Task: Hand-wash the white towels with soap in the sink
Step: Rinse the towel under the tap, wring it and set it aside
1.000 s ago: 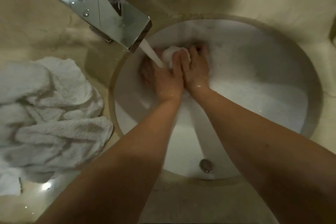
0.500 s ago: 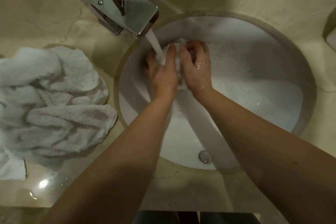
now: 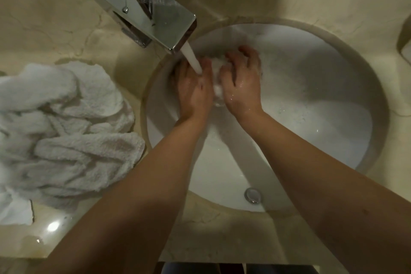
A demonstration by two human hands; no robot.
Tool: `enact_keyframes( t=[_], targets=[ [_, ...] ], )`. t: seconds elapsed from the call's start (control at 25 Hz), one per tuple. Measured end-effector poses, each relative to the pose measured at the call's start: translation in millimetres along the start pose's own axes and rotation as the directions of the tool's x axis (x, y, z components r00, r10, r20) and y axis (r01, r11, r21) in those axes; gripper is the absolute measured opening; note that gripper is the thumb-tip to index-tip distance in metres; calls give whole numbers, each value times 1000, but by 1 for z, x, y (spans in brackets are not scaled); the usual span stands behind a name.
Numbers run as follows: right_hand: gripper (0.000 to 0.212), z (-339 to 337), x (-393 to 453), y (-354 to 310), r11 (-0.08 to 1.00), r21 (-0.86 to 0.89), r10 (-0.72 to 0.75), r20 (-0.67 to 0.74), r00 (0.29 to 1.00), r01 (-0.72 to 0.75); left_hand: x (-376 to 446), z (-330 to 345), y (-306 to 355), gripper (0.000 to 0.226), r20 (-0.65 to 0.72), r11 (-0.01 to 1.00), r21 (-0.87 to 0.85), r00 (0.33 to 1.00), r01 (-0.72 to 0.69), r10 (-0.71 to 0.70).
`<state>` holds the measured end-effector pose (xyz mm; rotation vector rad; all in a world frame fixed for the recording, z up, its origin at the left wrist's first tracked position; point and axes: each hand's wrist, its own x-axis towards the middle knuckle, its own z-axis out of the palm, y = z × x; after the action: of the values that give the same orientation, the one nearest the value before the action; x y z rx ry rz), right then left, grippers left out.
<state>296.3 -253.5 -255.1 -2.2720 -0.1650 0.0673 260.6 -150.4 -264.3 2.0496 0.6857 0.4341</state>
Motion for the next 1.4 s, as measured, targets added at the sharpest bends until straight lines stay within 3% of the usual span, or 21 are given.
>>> enact_keyframes(
  t=[0.08, 0.12, 0.24, 0.4, 0.56, 0.68, 0.76, 0.8, 0.88, 0.96, 1.04, 1.12, 1.16, 1.24, 1.32, 1.4],
  targets=[
    [48, 7, -2, 2, 985, 47, -167, 64, 984, 165, -1, 4, 1, 56, 95, 966, -179, 981, 186, -171],
    [50, 10, -1, 5, 983, 84, -170, 84, 982, 163, -4, 6, 3, 57, 149, 930, -276, 967, 242, -207],
    [58, 18, -7, 4, 986, 158, 45, 45, 998, -51, -10, 15, 3, 38, 172, 896, -385, 971, 220, -164],
    [72, 22, -1, 9, 985, 65, 151, 94, 984, -157, -6, 27, -4, 54, 132, 938, -274, 974, 213, -182],
    [66, 26, 14, 22, 998, -18, 64, 9, 998, -64, -5, 30, -12, 80, 182, 940, -89, 933, 330, -310],
    [49, 26, 27, 35, 950, -240, -209, -16, 978, 199, -5, 40, -18, 77, 203, 961, 161, 945, 227, -257],
    [35, 26, 35, 43, 885, -312, -359, 12, 933, 345, -3, 42, -17, 64, 157, 977, 201, 983, 67, -99],
    [32, 26, 38, 45, 882, -305, -371, 19, 928, 359, 0, 44, -18, 54, 77, 980, 197, 997, -31, 16],
    [40, 26, 39, 45, 940, -236, -248, 28, 968, 247, 4, 49, -21, 37, -31, 952, 265, 985, -155, 169],
    [50, 25, 36, 41, 971, -193, -134, 41, 990, 139, 7, 51, -21, 35, -63, 919, 342, 971, -195, 229],
    [51, 22, 33, 36, 979, -158, -117, 103, 988, 132, 7, 49, -18, 46, -30, 928, 322, 978, -186, 206],
    [56, 15, 28, 29, 990, -135, -20, 176, 984, 45, -1, 40, -2, 45, 25, 936, 338, 995, -97, 94],
    [62, 12, 23, 26, 989, -143, 54, 184, 981, -27, -7, 37, 6, 46, 51, 932, 360, 997, 39, -62],
    [69, 8, 9, 23, 983, -125, 154, 169, 973, -133, -19, 30, 22, 69, -6, 852, 366, 917, 374, -400],
    [67, 5, -4, 23, 988, -37, 155, 123, 980, -151, -25, 26, 25, 91, -82, 826, 280, 869, 489, -487],
    [63, 4, -10, 23, 988, 32, 152, 71, 986, -154, -20, 22, 19, 81, 24, 811, 91, 812, 579, -583]
  ],
)
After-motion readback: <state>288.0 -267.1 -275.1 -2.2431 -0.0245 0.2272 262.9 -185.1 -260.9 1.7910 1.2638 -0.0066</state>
